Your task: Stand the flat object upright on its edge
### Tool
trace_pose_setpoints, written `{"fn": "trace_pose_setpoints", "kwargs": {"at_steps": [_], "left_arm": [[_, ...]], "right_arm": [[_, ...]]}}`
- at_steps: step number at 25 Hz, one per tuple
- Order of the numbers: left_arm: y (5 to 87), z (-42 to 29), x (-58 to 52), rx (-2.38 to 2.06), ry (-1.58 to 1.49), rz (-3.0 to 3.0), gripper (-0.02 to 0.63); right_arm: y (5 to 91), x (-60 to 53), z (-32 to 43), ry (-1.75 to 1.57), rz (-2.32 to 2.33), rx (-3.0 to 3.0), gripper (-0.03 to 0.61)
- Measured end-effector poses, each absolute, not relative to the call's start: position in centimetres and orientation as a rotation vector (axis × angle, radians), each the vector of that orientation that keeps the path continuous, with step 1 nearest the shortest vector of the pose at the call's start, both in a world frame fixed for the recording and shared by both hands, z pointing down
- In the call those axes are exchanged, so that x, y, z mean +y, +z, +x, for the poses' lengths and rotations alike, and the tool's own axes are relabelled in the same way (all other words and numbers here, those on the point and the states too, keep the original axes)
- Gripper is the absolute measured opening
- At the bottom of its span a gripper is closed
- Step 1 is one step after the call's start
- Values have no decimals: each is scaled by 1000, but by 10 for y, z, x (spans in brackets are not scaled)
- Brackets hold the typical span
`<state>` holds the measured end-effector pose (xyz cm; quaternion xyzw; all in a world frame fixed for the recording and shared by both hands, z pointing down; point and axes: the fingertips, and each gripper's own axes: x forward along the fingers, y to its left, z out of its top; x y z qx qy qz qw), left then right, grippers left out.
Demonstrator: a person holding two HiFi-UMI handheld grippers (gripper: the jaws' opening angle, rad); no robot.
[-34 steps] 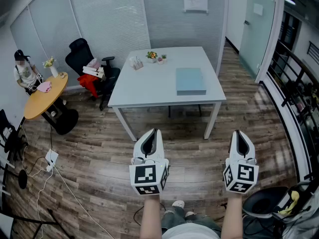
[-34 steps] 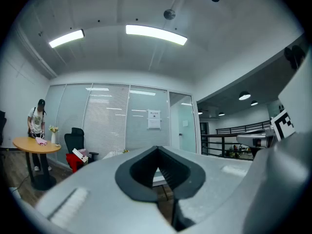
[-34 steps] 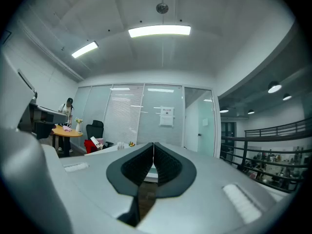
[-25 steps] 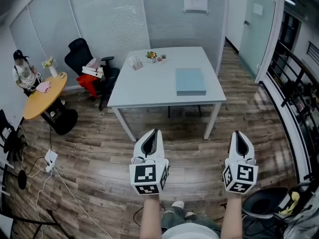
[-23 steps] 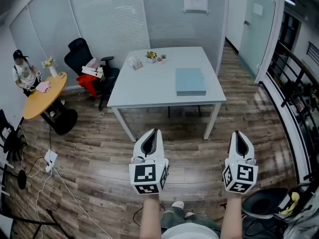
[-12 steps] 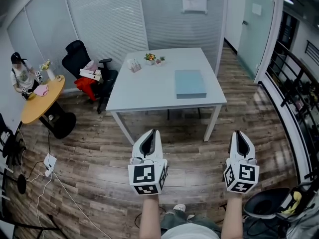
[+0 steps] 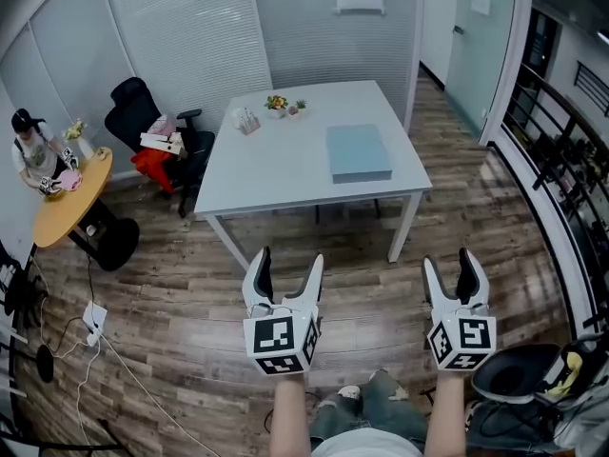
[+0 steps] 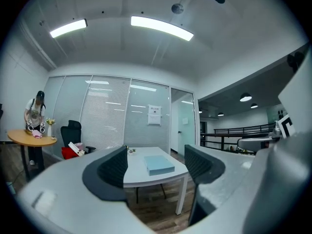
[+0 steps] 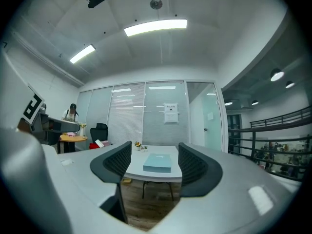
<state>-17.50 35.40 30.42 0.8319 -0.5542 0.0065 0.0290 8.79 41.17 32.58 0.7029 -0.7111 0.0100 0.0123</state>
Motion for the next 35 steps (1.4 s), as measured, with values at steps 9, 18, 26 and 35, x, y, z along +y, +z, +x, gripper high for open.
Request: {"fn": "trace_pose_setpoints", "kwargs": {"at_steps": [9,18,26,35], "left_arm": [[324,-173,325,-1689,65,2547,357],[330,-163,253,-1737,81,2508,357],[321,-129,166,-1778,96,2501,357],[311,-107,70,-1833,66,2466,357]], "right_arm": [[345,380,95,110,2180,-2208,348],[349,294,107,111,2117,-2270,350],[343,193,138,115,2077,-2314,350],[334,81,162,104,2030,-2363,350]]}}
